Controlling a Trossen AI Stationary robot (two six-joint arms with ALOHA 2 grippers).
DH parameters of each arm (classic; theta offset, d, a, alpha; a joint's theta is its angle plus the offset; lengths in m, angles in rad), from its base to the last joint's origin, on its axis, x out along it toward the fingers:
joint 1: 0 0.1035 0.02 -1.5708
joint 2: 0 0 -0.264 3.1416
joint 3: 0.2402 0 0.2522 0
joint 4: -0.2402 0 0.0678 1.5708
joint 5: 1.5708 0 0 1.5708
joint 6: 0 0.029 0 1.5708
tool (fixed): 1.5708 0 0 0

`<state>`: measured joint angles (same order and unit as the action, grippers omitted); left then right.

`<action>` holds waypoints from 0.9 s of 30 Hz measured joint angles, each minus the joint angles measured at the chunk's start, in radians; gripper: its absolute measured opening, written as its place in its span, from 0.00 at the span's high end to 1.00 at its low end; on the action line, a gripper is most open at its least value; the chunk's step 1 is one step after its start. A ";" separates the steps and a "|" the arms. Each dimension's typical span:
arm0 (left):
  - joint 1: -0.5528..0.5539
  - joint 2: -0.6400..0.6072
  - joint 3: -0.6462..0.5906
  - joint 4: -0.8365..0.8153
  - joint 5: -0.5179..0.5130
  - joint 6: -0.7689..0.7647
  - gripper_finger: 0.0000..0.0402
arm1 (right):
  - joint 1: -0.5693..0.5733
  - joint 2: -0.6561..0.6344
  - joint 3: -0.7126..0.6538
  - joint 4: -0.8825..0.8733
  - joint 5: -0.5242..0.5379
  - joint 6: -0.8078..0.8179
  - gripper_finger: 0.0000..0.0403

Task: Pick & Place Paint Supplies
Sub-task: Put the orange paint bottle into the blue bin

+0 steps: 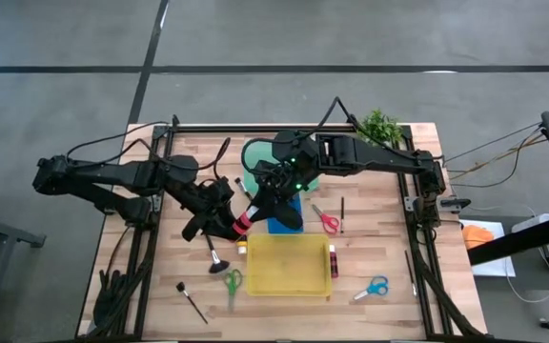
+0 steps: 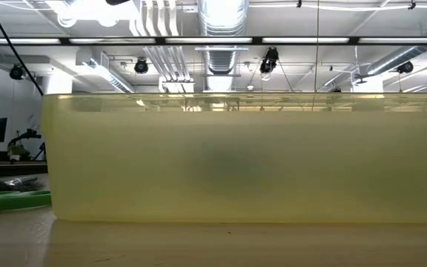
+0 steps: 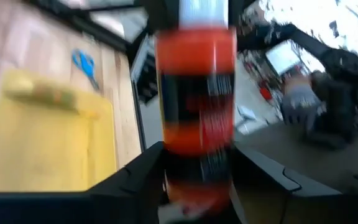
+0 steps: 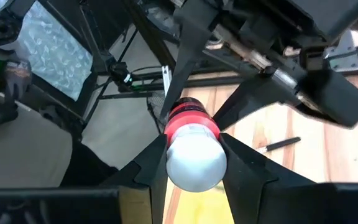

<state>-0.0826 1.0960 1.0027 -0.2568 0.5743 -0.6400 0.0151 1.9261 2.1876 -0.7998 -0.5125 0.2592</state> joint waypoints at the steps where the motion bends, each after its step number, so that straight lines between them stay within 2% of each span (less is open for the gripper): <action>1: 0.000 -0.002 -0.001 -0.018 0.011 -0.001 0.50 | 0.001 -0.004 0.000 -0.019 -0.002 -0.002 0.72; 5: -0.002 -0.023 0.000 -0.116 0.087 -0.003 0.36 | 0.001 -0.034 0.000 -0.094 0.007 -0.016 0.72; 8: 0.000 -0.044 0.000 -0.244 0.090 0.013 0.29 | 0.001 -0.051 0.000 -0.182 0.042 -0.024 0.72; 11: 0.004 -0.072 0.000 -0.367 0.013 0.039 0.24 | 0.007 -0.068 0.000 -0.316 0.116 -0.041 0.72; 16: 0.007 -0.103 0.000 -0.472 -0.217 0.055 0.22 | 0.008 -0.076 -0.026 -0.481 0.217 -0.045 0.72; 21: 0.016 -0.140 0.000 -0.513 -0.375 0.049 0.22 | 0.000 -0.074 -0.131 -0.474 0.228 -0.038 0.72; 27: 0.020 -0.177 0.000 -0.523 -0.436 0.037 0.22 | -0.036 -0.073 -0.295 -0.414 0.281 -0.041 0.72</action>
<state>-0.0628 0.9194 1.0023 -0.7794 0.1380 -0.6034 -0.0211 1.8528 1.8929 -1.2142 -0.2310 0.2183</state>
